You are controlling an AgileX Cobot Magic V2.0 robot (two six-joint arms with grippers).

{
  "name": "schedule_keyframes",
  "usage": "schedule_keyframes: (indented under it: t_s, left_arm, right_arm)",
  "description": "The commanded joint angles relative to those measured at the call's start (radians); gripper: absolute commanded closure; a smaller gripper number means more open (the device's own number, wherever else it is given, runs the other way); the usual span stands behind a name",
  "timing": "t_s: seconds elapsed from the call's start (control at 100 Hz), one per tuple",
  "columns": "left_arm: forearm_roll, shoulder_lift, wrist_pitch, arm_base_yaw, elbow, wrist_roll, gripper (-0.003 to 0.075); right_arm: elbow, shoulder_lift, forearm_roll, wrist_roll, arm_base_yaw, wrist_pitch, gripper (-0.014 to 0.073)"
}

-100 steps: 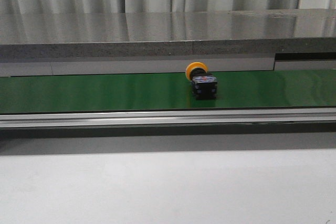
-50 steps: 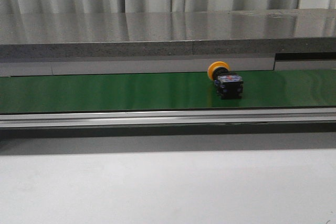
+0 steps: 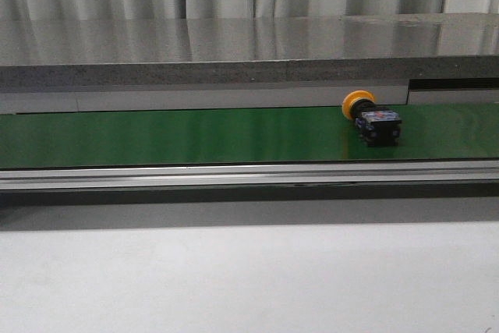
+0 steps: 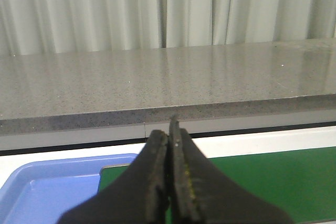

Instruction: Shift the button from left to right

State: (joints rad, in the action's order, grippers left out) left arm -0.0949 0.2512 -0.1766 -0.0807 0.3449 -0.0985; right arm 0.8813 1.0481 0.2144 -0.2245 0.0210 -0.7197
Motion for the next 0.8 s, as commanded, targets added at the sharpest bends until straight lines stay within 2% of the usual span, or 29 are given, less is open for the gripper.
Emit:
schedule_keyframes:
  t_s: [0.0, 0.44, 0.79]
  left_arm:
    - [-0.010, 0.008, 0.082, -0.009, 0.024, 0.008, 0.0741]
    - [-0.010, 0.008, 0.082, -0.009, 0.024, 0.008, 0.0741]
    - [-0.010, 0.008, 0.082, -0.009, 0.024, 0.008, 0.0741]
  right_arm:
    - [0.063, 0.057, 0.043, -0.051, 0.001, 0.082, 0.0044]
    - [0.206, 0.364, 0.043, -0.080, 0.002, 0.161, 0.0044]
    - [0.238, 0.506, 0.023, -0.082, 0.038, 0.220, 0.0044]
